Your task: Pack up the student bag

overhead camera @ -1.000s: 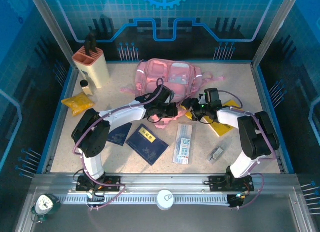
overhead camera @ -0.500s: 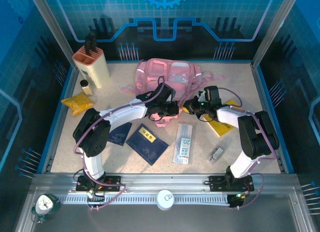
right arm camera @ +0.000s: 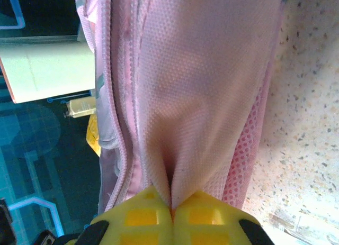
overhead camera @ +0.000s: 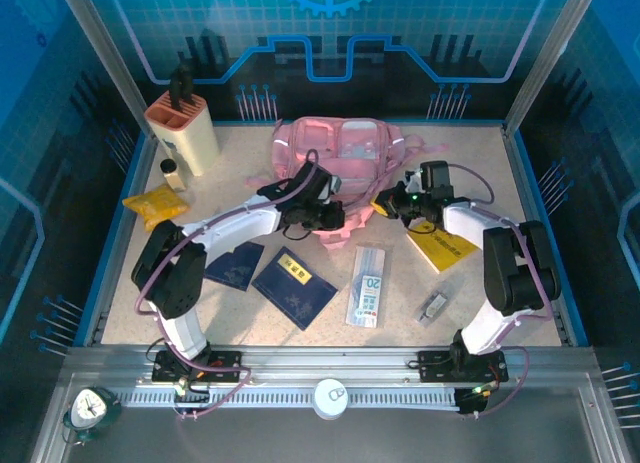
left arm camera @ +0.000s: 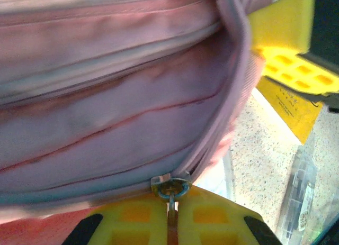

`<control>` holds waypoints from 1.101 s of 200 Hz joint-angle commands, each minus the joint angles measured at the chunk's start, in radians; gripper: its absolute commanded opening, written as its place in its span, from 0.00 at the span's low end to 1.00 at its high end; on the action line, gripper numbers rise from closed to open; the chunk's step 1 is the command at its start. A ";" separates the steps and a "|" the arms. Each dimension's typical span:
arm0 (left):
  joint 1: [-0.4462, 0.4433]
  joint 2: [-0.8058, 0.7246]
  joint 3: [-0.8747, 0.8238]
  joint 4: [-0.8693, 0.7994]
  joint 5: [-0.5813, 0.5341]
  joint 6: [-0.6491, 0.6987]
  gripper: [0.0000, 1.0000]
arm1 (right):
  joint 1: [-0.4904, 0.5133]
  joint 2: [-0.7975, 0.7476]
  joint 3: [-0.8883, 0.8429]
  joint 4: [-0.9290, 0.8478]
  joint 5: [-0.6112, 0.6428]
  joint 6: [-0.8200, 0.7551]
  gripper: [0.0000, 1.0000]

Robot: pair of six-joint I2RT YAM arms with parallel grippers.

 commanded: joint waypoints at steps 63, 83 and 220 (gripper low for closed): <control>0.051 -0.040 -0.022 -0.048 0.084 0.014 0.00 | -0.069 0.027 0.141 -0.155 0.151 -0.154 0.09; 0.019 -0.006 0.007 -0.013 0.060 0.007 0.00 | -0.038 -0.007 0.137 -0.230 0.209 -0.219 0.30; -0.060 0.075 0.049 0.061 0.022 -0.035 0.00 | 0.197 -0.160 0.057 -0.358 0.433 -0.029 0.64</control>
